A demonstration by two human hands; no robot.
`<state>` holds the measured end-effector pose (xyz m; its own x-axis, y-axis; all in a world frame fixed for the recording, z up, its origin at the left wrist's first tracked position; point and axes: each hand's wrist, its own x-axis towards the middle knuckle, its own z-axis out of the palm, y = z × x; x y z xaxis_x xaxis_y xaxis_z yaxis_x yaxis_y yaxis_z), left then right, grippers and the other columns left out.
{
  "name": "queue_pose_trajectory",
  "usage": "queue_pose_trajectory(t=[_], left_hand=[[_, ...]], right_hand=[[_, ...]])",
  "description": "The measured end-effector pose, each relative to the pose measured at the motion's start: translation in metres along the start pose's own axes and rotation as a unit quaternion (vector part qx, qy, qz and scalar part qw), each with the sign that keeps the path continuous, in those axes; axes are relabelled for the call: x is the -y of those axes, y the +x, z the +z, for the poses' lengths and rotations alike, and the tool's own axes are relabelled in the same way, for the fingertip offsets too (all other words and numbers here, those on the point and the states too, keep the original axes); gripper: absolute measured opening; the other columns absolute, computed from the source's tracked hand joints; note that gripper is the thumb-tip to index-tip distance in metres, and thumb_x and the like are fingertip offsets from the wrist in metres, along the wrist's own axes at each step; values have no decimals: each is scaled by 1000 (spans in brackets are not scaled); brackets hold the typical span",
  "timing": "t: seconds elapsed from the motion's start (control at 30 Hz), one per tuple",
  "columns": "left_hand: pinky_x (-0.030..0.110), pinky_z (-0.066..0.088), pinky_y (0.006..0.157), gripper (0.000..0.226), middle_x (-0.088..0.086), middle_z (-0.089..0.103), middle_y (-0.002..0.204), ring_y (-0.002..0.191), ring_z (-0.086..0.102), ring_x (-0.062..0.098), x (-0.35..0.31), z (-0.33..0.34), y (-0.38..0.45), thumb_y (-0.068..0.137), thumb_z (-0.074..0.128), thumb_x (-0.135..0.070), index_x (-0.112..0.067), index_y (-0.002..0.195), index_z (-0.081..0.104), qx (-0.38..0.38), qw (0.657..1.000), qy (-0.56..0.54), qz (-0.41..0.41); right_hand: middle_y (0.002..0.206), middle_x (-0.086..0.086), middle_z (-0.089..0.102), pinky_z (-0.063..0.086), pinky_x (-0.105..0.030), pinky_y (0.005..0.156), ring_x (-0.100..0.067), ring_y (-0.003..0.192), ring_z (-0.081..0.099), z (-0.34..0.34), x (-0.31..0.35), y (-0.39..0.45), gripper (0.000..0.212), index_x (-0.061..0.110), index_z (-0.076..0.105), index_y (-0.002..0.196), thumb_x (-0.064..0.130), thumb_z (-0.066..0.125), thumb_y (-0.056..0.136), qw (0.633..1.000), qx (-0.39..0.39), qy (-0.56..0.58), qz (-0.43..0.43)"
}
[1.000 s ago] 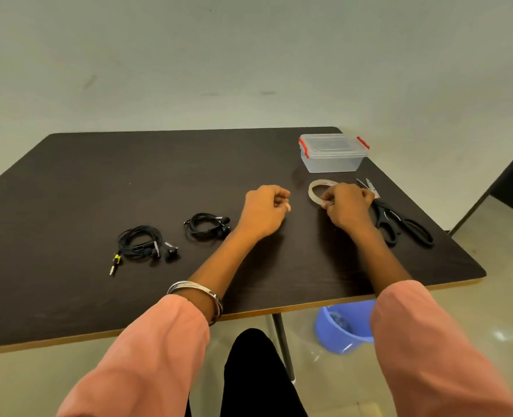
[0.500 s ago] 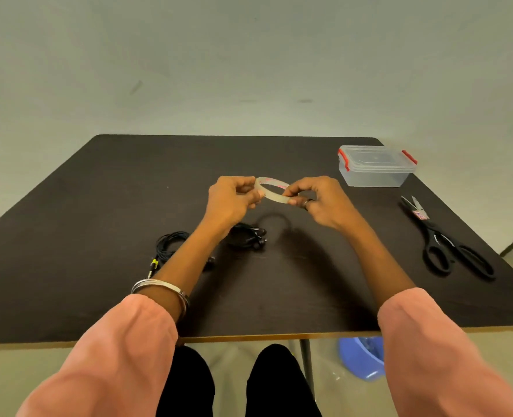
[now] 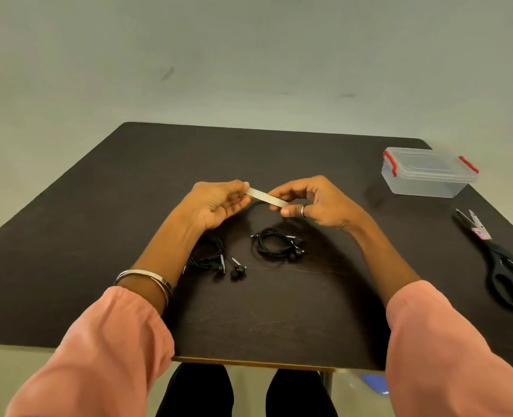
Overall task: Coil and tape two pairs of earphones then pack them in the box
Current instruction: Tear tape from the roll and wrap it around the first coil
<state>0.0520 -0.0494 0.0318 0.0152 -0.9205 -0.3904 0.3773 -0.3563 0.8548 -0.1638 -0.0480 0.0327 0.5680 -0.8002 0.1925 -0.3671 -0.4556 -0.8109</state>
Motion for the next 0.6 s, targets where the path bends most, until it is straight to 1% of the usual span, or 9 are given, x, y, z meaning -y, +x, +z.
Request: queue_pose_trajectory(t=[0.07, 0.13, 0.2, 0.23, 0.27, 0.33, 0.43, 0.5, 0.6], left_hand=[[18, 53, 50, 7, 12, 68, 81, 74, 66, 17, -1, -3, 4, 82, 67, 4, 4, 89, 67, 4, 1000, -4, -8], [17, 54, 52, 14, 14, 68, 85, 73, 66, 17, 0, -4, 6, 84, 66, 2, 8, 97, 66, 3, 1000, 12, 7], [21, 57, 56, 17, 14, 68, 87, 68, 66, 17, 5, -5, 5, 88, 65, -5, 3, 103, 67, -17, 992, 100, 69], [22, 58, 58, 19, 11, 69, 88, 65, 66, 17, 7, -6, 6, 89, 65, -11, -2, 106, 70, -37, 974, 184, 125], [23, 58, 61, 20, 6, 70, 89, 65, 64, 15, 9, -8, 6, 89, 67, -16, -9, 108, 71, -56, 939, 275, 197], [20, 54, 69, 25, -5, 68, 93, 69, 61, 11, 9, -8, 3, 87, 70, -23, -25, 111, 72, -35, 848, 411, 332], [8, 40, 67, 32, -5, 61, 100, 73, 56, 12, 8, 0, 1, 81, 74, -26, -33, 112, 70, 45, 753, 523, 397], [12, 40, 67, 30, 1, 62, 100, 79, 57, 15, 11, 4, 2, 79, 76, -26, -27, 109, 72, 43, 721, 554, 415], [27, 48, 79, 26, 6, 65, 100, 87, 59, 18, 13, 4, 1, 79, 76, -19, -18, 105, 74, 27, 728, 539, 424]], right_hand=[[97, -11, 73, 52, -23, 85, -14, 90, 69, 3, -7, 1, 36, 3, 66, 114, -10, 67, 81, 998, -23, 58, -4], [93, -9, 73, 55, -24, 82, -15, 87, 70, 7, -12, 3, 38, 2, 66, 113, -14, 66, 79, 994, -57, 95, -3], [92, -8, 73, 56, -26, 82, -14, 86, 70, 11, -15, 5, 36, 2, 68, 109, -13, 70, 76, 992, -90, 92, -1], [92, -8, 73, 56, -26, 83, -14, 85, 70, 12, -16, 7, 34, 2, 70, 107, -11, 72, 75, 991, -109, 82, -1], [91, -9, 73, 56, -27, 82, -14, 84, 70, 12, -16, 8, 32, 3, 71, 104, -7, 75, 74, 989, -127, 71, -2], [88, -9, 73, 56, -27, 78, -16, 79, 70, 13, -14, 9, 27, 3, 72, 99, -1, 78, 73, 987, -152, 59, -12], [80, -4, 72, 54, -21, 68, -11, 71, 69, 17, -10, 9, 22, 2, 71, 93, 0, 79, 72, 981, -173, 75, -47], [78, -4, 71, 54, -19, 64, -9, 65, 67, 19, -8, 9, 20, 1, 71, 92, -2, 77, 73, 977, -178, 101, -58], [81, -8, 73, 55, -20, 65, -11, 66, 67, 14, -11, 7, 20, 0, 70, 98, -1, 74, 77, 977, -155, 137, -44]])
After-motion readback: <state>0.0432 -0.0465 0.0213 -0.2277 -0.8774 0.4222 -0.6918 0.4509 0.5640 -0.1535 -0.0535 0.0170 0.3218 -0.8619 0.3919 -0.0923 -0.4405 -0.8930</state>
